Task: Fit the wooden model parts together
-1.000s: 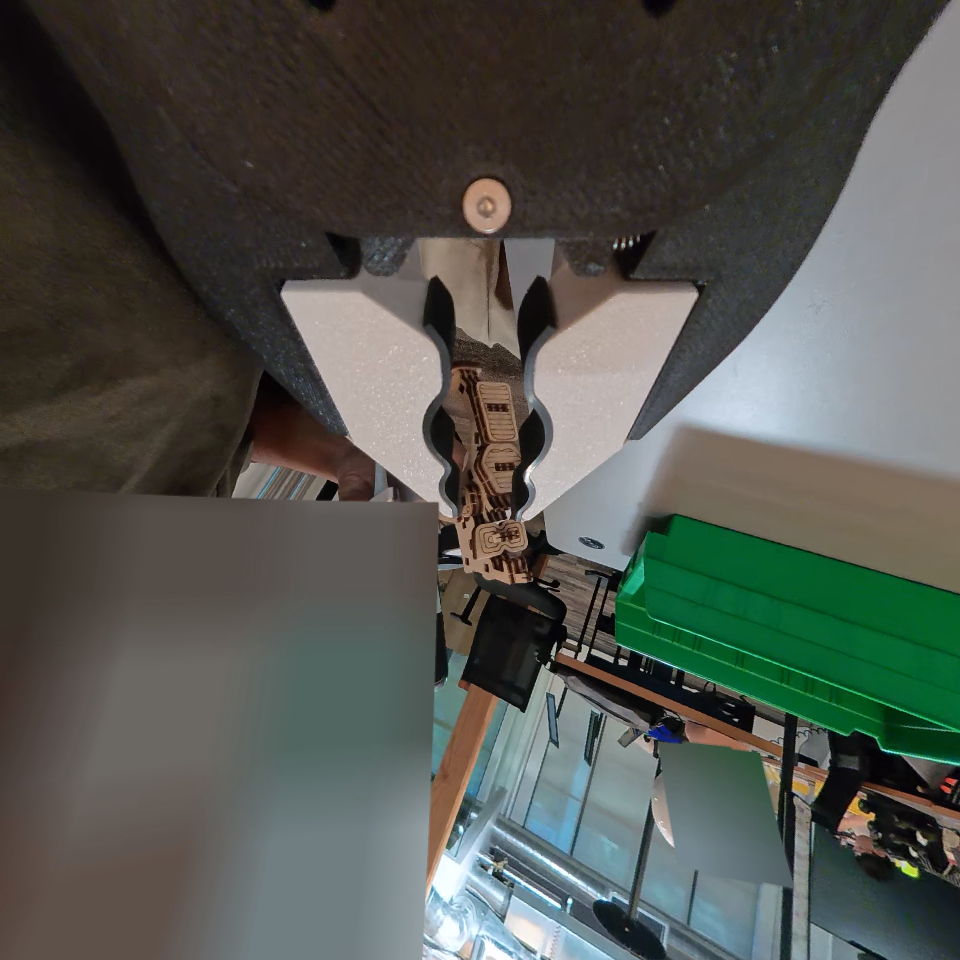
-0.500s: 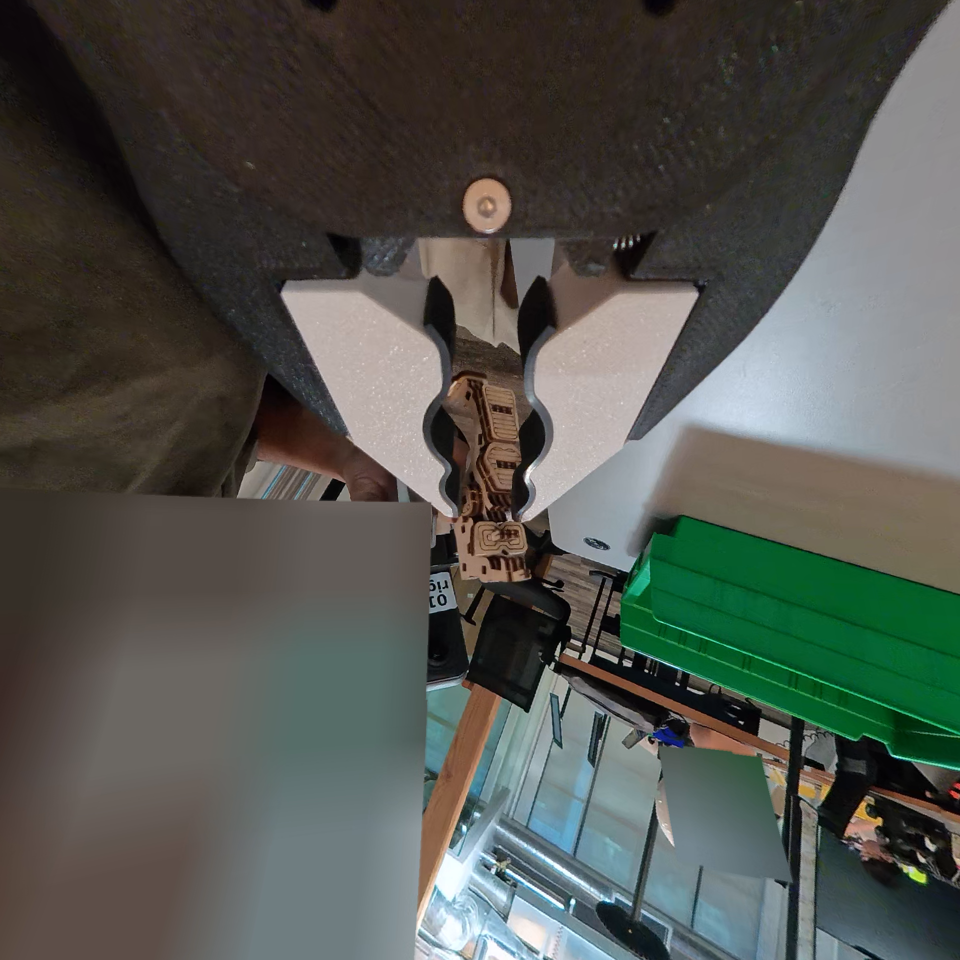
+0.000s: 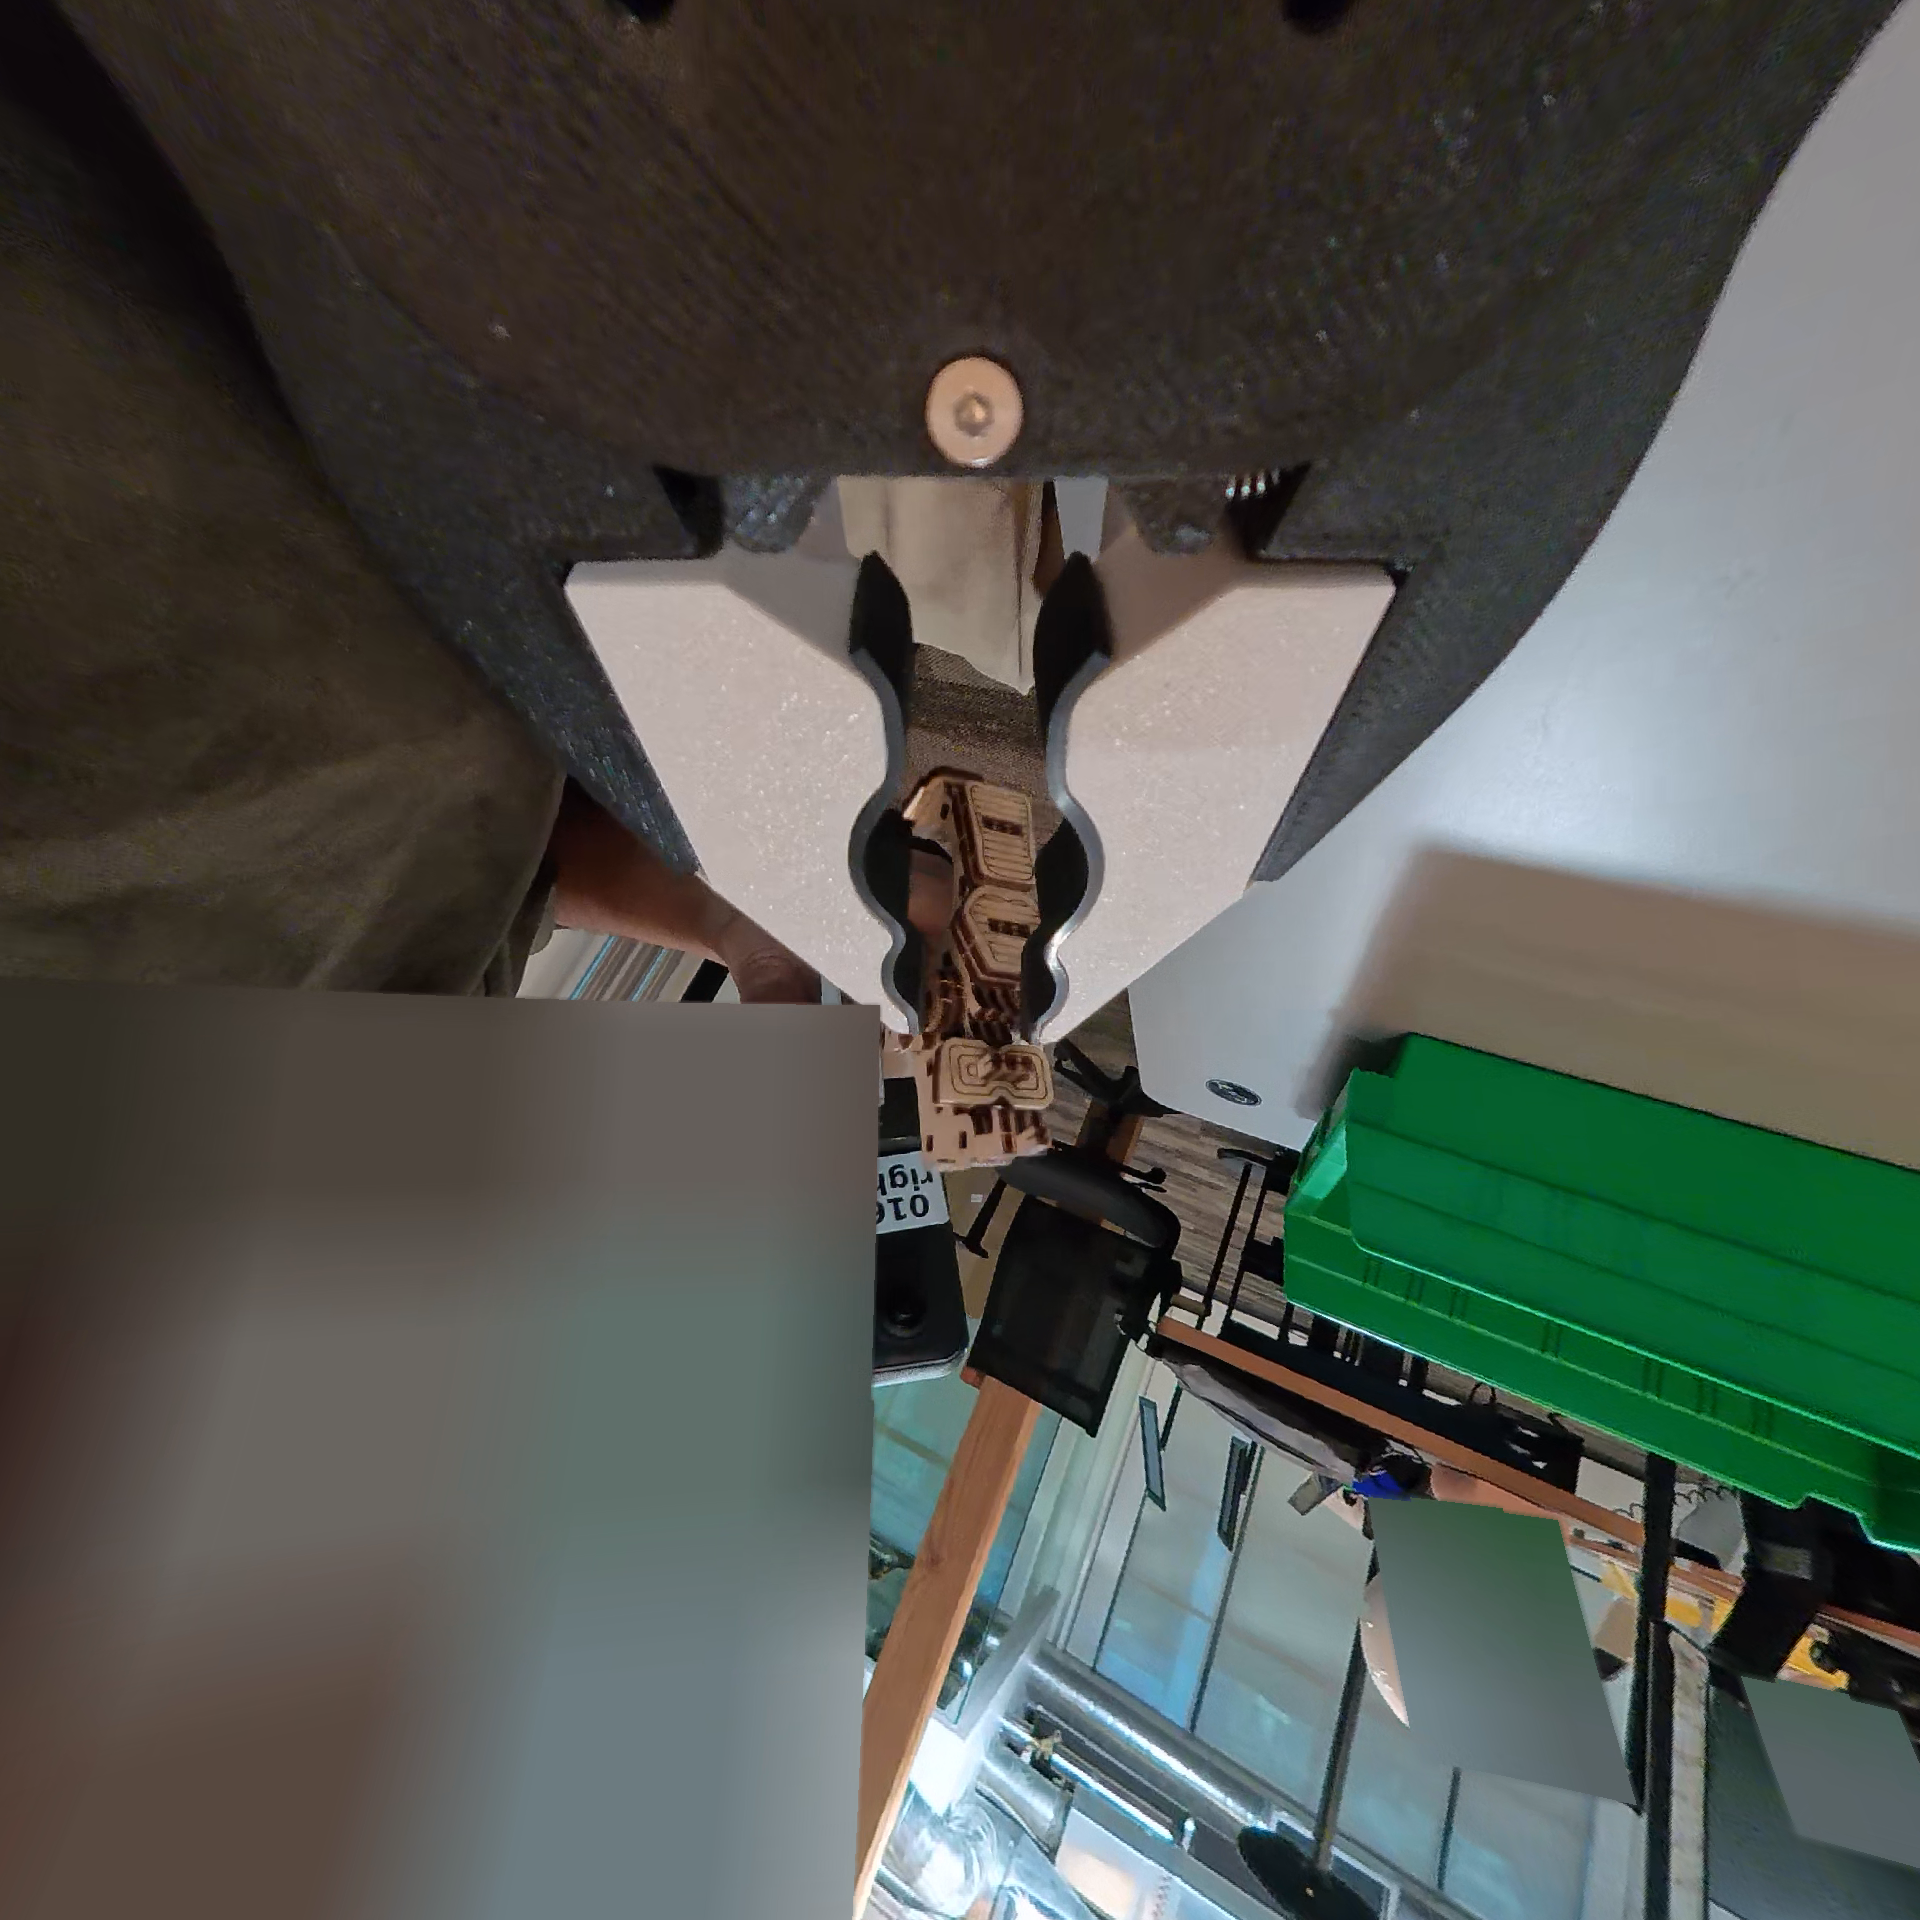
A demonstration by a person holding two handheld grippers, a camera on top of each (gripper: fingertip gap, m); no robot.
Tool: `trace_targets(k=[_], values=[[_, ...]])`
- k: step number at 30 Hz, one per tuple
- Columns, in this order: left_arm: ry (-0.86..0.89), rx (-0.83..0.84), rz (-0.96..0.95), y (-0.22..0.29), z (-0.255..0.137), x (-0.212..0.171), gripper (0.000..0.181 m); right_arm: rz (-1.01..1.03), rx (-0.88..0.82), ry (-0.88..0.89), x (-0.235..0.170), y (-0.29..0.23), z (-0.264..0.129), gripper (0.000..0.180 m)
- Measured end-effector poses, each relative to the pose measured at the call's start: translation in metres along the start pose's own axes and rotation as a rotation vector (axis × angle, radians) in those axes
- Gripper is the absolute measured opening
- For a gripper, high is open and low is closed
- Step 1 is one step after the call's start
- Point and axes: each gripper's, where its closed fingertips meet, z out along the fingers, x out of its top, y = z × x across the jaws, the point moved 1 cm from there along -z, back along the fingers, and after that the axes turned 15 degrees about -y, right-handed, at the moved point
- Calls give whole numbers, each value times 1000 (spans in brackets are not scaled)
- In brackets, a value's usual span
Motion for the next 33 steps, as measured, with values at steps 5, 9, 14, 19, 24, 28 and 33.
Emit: trace_targets(k=[5,9,14,19,24,28,33], values=[[-1,-10,-1,1,0,0,13,1,7,3,0,-1,0,26],[9,-71,-29,3,-1,1,14,-24,-4,4,1,-3,-2,26],[12,-176,-61,10,-1,1,27,-24,4,14,3,-4,-3,26],[-9,-126,-48,7,2,-2,22,-48,-11,-7,1,-5,-1,26],[-23,-120,-65,4,3,-3,26,-70,-31,-18,0,-5,1,26],[-35,-116,-54,5,4,-5,28,-74,-28,-15,1,-7,1,26],[-32,-133,-35,10,4,-4,23,-80,-16,-11,1,-9,1,26]])
